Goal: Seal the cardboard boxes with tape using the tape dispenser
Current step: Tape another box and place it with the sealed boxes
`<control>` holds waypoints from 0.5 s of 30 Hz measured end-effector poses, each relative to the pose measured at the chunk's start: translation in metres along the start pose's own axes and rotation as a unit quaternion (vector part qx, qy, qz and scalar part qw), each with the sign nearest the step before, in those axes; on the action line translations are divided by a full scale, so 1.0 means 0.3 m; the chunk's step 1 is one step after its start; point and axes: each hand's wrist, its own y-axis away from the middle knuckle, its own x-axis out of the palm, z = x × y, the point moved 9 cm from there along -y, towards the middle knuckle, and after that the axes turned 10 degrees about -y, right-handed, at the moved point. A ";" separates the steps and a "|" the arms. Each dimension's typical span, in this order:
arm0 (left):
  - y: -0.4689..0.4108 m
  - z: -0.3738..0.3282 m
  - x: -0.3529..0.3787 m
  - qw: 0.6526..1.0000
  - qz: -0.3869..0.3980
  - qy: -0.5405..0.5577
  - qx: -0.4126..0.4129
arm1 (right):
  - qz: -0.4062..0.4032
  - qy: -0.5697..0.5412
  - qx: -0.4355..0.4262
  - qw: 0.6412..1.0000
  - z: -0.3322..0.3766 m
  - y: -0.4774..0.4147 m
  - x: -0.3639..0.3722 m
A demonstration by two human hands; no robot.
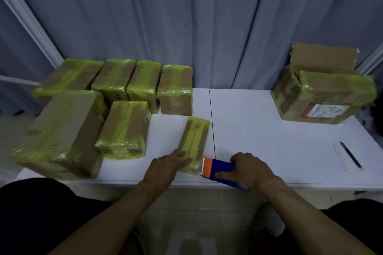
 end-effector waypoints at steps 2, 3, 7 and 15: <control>-0.002 -0.019 -0.002 1.000 -0.018 -0.017 0.011 | 0.005 0.003 0.005 1.000 -0.002 -0.010 0.008; -0.003 -0.035 -0.017 0.998 -0.030 -0.044 0.024 | 0.008 0.004 0.006 1.000 -0.003 -0.014 0.012; -0.022 -0.101 -0.058 0.996 -0.058 -0.043 0.059 | 0.007 0.011 0.011 1.000 -0.006 -0.014 0.023; -0.023 -0.083 0.010 0.999 -0.025 0.001 0.038 | 0.014 -0.014 0.008 1.000 -0.022 0.001 0.026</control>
